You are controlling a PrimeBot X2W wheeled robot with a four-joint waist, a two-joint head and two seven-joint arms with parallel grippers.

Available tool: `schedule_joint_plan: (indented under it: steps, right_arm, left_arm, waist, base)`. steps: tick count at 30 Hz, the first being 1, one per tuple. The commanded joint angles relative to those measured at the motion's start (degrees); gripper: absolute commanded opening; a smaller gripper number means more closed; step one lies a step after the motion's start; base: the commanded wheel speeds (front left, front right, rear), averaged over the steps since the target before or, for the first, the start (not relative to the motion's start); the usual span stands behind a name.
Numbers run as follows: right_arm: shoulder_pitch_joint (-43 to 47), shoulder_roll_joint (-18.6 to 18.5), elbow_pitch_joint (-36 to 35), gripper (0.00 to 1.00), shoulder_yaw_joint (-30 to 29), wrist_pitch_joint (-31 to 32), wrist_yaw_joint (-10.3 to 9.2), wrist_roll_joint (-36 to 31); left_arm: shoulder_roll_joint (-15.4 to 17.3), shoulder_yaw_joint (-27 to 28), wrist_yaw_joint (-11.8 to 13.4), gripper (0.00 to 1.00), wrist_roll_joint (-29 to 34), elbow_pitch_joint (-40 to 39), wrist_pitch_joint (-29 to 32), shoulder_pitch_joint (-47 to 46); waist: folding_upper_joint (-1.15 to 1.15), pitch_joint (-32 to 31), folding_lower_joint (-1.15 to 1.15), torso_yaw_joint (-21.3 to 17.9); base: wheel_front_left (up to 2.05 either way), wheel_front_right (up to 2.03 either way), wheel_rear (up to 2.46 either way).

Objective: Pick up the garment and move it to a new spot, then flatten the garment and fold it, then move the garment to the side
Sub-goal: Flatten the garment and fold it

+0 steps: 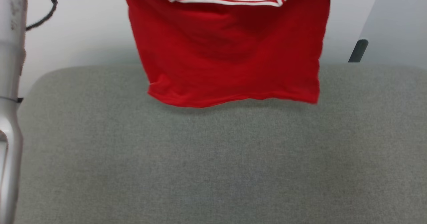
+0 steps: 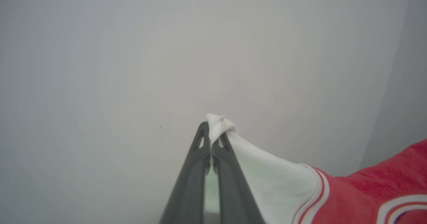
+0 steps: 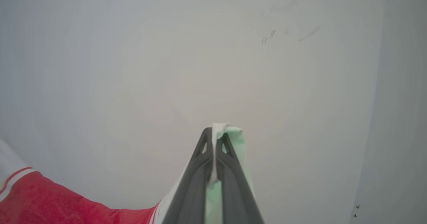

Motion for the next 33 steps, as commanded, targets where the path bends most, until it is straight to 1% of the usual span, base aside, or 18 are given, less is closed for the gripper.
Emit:
schedule_joint_plan:
  steps: [1, 4, 8, 9, 13, 14, 16, 19, 22, 23, 24, 27, 31, 33]
  right_arm:
    - [-1.57, -0.22, 0.47, 0.0, 1.11, -0.42, -0.02, 0.11]
    - [-4.78, -1.15, 1.12, 0.0, 2.75, -2.06, -0.02, 0.43]
    - [-9.54, -2.39, 1.85, 0.0, 4.37, -7.44, -0.02, -1.28]
    - [-9.54, -2.39, 1.85, 0.0, 4.37, -7.44, -0.02, -1.28]
    - [-15.1, -3.98, 2.92, 0.0, 5.76, -14.61, -0.02, -4.28]
    - [-17.34, -4.55, 4.04, 0.0, 5.6, -18.57, -0.02, -5.37]
    - [-19.99, -5.16, 5.07, 0.0, 5.57, -22.41, -0.02, -6.94]
    - [-23.91, -6.52, 6.63, 0.0, 5.09, -25.48, -0.02, -10.05]
    - [-26.9, -8.09, 6.68, 0.0, 4.21, -26.87, -0.02, -14.3]
    - [-26.9, -8.09, 6.68, 0.0, 4.21, -26.87, -0.02, -14.3]
    - [-27.6, -8.54, 6.44, 0.0, 3.74, -26.99, -0.02, -15.85]
    - [-29.09, -9.68, 1.14, 0.0, 0.95, -27.1, -0.03, -20.74]
    - [-26.49, -9.08, -2.64, 0.0, -2.85, -27.04, -0.03, -25.63]
    - [-25.89, -8.57, -2.94, 0.0, -4.04, -27.06, -0.03, -27.17]
  left_arm:
    - [-0.11, -0.18, -0.17, 0.0, -0.2, 0.34, -0.97, -1.46]
    - [0.17, -0.45, -0.23, 0.0, 0.51, 0.64, -3.28, -4.7]
    - [0.03, -0.38, 0.64, 0.0, 1.48, 1.04, -7.28, -9.65]
    - [0.03, -0.38, 0.64, 0.0, 1.48, 1.04, -7.28, -9.65]
    - [-0.46, -0.36, 1.58, 0.0, 2.48, 1.23, -11.22, -15.43]
    - [-0.96, -0.25, 1.96, 0.0, 2.78, 1.63, -13.33, -17.85]
    - [-1.48, -0.21, 1.9, 0.0, 2.94, 1.94, -15.3, -20.48]
    - [-2.34, -0.16, 1.76, 0.0, 3.02, 2.39, -17.95, -24.23]
    - [-3.49, -0.49, 1.38, 0.0, 3.28, 3.02, -21.2, -26.73]
    - [-3.49, -0.49, 1.38, 0.0, 3.28, 3.02, -21.2, -26.73]
    - [-3.85, -0.02, 1.26, 0.0, 2.62, 3.31, -22.36, -27.56]
    - [-4.26, 0.25, 1.05, 0.0, 2.26, 3.97, -25.65, -29.87]
    - [-5.05, 0.3, 0.53, 0.0, 1.66, 5.6, -29.25, -30.93]
    - [-5.11, 0.33, 0.5, 0.0, 1.45, 6.62, -30.41, -31.22]
  waist:
    - [0.0, 1.82, 0.0, -0.24]
    - [0.0, 6.45, 0.0, -0.55]
    - [0.0, 13.79, 0.0, -1.07]
    - [0.0, 13.79, 0.0, -1.07]
    - [0.0, 22.1, 0.0, -1.26]
    - [0.0, 25.74, 0.0, -1.17]
    - [0.0, 29.37, 0.0, -0.92]
    - [0.0, 34.59, 0.0, -0.06]
    - [0.0, 39.07, 0.0, 1.26]
    - [0.0, 39.07, 0.0, 1.26]
    - [0.0, 40.33, 0.0, 1.74]
    - [0.0, 44.16, 0.0, 3.1]
    - [0.0, 48.05, 0.0, 4.53]
    - [0.0, 49.74, 0.0, 5.09]
  base:
    - [0.0, 0.0, 0.0]
    - [0.0, 0.0, 0.0]
    - [0.0, 0.0, 0.0]
    - [0.0, 0.0, 0.0]
    - [0.0, 0.0, 0.0]
    - [0.0, 0.0, 0.0]
    - [0.0, 0.0, 0.0]
    - [0.0, 0.0, 0.0]
    - [0.0, 0.0, 0.0]
    - [0.0, 0.0, 0.0]
    - [0.0, 0.0, 0.0]
    - [0.0, 0.0, 0.0]
    - [0.0, 0.0, 0.0]
    - [0.0, 0.0, 0.0]
